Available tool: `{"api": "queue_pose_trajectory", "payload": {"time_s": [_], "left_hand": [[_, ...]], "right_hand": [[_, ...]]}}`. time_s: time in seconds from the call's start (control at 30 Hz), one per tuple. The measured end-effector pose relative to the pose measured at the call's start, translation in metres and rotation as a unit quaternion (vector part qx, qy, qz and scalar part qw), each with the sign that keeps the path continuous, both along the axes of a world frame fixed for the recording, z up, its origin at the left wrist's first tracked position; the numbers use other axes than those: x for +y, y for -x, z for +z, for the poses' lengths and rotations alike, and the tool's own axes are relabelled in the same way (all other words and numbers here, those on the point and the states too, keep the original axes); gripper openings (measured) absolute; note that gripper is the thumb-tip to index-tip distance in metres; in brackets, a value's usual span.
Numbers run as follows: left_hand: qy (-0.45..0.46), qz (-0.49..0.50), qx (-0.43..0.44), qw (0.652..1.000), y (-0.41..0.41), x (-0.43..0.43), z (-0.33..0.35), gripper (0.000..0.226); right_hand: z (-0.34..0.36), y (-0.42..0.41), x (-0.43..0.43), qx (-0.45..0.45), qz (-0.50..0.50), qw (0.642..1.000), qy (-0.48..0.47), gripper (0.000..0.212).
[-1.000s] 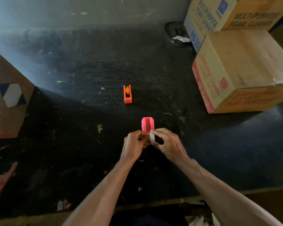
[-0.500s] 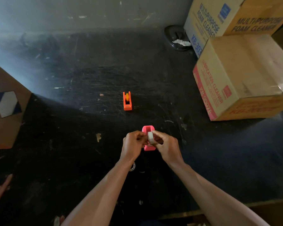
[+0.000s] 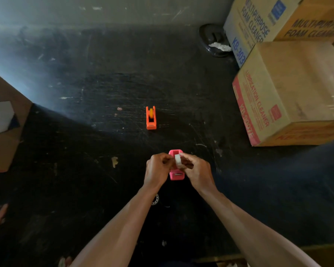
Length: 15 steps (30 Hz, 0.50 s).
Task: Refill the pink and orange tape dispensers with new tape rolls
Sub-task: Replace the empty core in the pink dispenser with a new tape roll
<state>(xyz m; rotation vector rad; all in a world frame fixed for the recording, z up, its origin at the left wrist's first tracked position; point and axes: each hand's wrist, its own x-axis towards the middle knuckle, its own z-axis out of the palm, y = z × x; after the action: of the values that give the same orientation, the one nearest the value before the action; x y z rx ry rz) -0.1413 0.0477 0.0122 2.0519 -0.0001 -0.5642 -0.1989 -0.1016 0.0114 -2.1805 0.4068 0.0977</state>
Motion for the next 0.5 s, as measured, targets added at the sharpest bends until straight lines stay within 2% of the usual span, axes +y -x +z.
{"api": "queue_pose_trajectory", "payload": {"time_s": [0.3, 0.5], "left_hand": [[0.008, 0.023, 0.009, 1.0, -0.005, 0.0, -0.005, 0.013], [-0.022, 0.007, -0.015, 1.0, -0.003, -0.001, -0.01, 0.012]], "right_hand": [[-0.001, -0.003, -0.001, 0.001, -0.004, 0.999, -0.033, 0.048], [-0.003, -0.006, -0.001, 0.004, 0.001, 1.0, -0.015, 0.042]]}}
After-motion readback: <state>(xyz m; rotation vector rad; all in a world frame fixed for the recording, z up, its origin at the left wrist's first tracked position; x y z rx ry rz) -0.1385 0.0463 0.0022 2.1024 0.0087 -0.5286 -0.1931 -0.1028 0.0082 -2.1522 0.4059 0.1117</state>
